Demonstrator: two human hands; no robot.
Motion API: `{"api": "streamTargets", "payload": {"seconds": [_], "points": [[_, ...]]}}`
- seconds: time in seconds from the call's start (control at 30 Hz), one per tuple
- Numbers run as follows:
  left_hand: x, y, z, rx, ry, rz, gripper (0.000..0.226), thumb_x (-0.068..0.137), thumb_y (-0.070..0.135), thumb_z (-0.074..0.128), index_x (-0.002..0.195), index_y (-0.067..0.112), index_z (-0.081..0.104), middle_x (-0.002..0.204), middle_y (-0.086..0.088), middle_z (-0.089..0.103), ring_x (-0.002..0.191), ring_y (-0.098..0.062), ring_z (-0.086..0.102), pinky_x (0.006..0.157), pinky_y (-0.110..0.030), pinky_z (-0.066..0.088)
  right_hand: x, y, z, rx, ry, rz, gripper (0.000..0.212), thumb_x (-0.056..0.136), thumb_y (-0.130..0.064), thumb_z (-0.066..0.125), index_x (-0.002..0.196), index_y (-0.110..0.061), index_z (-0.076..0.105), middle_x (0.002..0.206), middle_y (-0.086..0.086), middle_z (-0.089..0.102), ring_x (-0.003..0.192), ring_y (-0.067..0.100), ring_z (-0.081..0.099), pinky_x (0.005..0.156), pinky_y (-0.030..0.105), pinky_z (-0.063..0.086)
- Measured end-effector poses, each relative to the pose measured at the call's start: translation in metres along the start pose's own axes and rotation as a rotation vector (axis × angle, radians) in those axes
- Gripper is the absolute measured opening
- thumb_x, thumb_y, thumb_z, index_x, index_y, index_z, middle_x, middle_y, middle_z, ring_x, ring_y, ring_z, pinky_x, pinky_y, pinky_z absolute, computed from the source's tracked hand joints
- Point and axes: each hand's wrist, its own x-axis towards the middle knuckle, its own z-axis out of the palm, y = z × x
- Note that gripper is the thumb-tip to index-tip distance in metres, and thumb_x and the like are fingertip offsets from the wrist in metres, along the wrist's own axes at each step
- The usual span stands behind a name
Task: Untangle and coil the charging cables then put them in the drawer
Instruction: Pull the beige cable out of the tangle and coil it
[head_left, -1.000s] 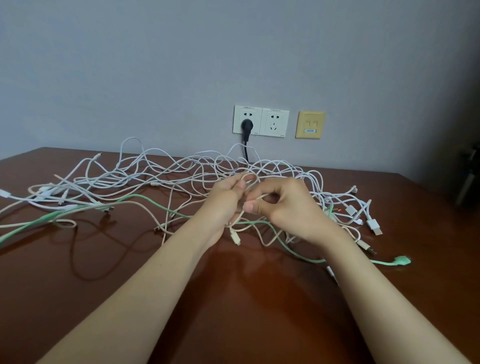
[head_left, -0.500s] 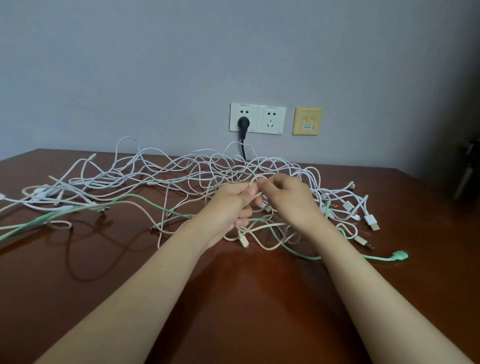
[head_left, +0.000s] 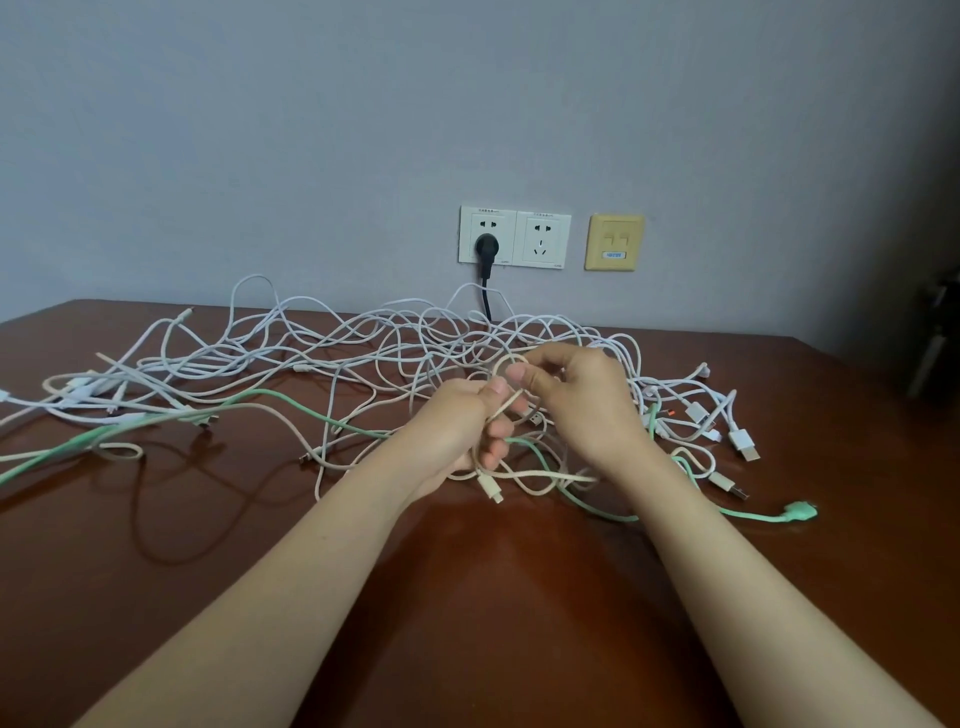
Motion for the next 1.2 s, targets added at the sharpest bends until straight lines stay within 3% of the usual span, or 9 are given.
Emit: {"api": "streamTargets", "payload": {"seconds": [0.1,0.17,0.27,0.4,0.5,0.77,1.0,1.2], "points": [[0.002,0.0,-0.002,-0.03,0.029,0.008,0.034,0.103,0.024,0.029,0.074,0.012,0.043,0.041,0.007,0.035,0.03,-0.006,0.035,0.033,-0.012,0.028,-0.003,-0.007,0.005,0.055,-0.074,0.032,0.023,0.093,-0.035,0.053,0.093,-0.015,0.065,0.067,-0.007,0.064,0.065,0.016,0.061,0.067,0.037,0.051],[0.002,-0.001,-0.004,-0.018,0.032,0.011,0.034,0.103,0.023,0.03,0.073,0.012,0.043,0.041,0.007,0.037,0.029,-0.005,0.035,0.033,-0.012,0.027,-0.004,-0.01,0.008,0.14,-0.092,0.092,0.021,0.092,-0.031,0.055,0.088,-0.013,0.063,0.062,-0.009,0.06,0.048,0.006,0.055,0.056,0.027,0.046],[0.002,-0.001,-0.002,0.028,-0.012,0.039,0.034,0.103,0.021,0.031,0.075,0.01,0.047,0.039,0.006,0.042,0.029,-0.006,0.037,0.033,-0.012,0.029,0.0,-0.006,0.004,0.271,-0.031,0.177,0.02,0.09,-0.02,0.06,0.07,-0.017,0.06,0.054,-0.01,0.056,0.046,0.002,0.048,0.053,0.022,0.041],[-0.001,0.003,0.001,0.068,-0.076,0.059,0.034,0.102,0.016,0.032,0.077,0.008,0.053,0.041,0.003,0.05,0.034,-0.008,0.05,0.038,-0.016,0.042,-0.001,-0.008,-0.003,0.488,-0.03,0.304,0.021,0.094,-0.012,0.053,0.073,-0.013,0.056,0.059,0.001,0.052,0.037,0.005,0.039,0.036,0.016,0.033],[-0.005,0.004,-0.001,0.095,-0.124,0.023,0.034,0.102,0.017,0.033,0.08,0.008,0.057,0.045,0.002,0.057,0.043,-0.009,0.06,0.045,-0.017,0.05,0.0,-0.01,-0.008,0.646,0.027,0.319,0.023,0.094,-0.003,0.05,0.074,-0.013,0.056,0.058,0.003,0.049,0.032,0.002,0.034,0.034,0.014,0.03],[-0.004,0.004,0.002,-0.016,-0.128,-0.001,0.035,0.102,0.017,0.032,0.083,0.004,0.058,0.053,-0.004,0.064,0.052,-0.013,0.066,0.057,-0.023,0.057,0.0,-0.005,-0.001,0.554,0.102,0.168,0.019,0.091,-0.004,0.056,0.075,-0.015,0.055,0.055,0.001,0.055,0.031,0.004,0.035,0.035,0.016,0.032],[-0.007,0.002,0.006,0.049,-0.152,-0.017,0.031,0.102,0.017,0.034,0.081,0.008,0.055,0.069,-0.008,0.058,0.043,-0.009,0.06,0.047,-0.019,0.052,-0.002,-0.006,-0.001,0.536,0.089,0.135,0.018,0.09,-0.001,0.057,0.076,-0.013,0.055,0.055,0.001,0.057,0.032,0.005,0.042,0.033,0.016,0.034],[-0.005,0.001,0.005,0.071,-0.162,0.013,0.027,0.1,0.016,0.038,0.081,0.009,0.057,0.075,-0.005,0.057,0.044,-0.006,0.058,0.048,-0.017,0.052,-0.003,-0.006,-0.002,0.66,0.061,0.206,0.017,0.092,0.0,0.052,0.078,-0.01,0.053,0.059,0.006,0.057,0.032,0.007,0.047,0.032,0.017,0.036]]}}
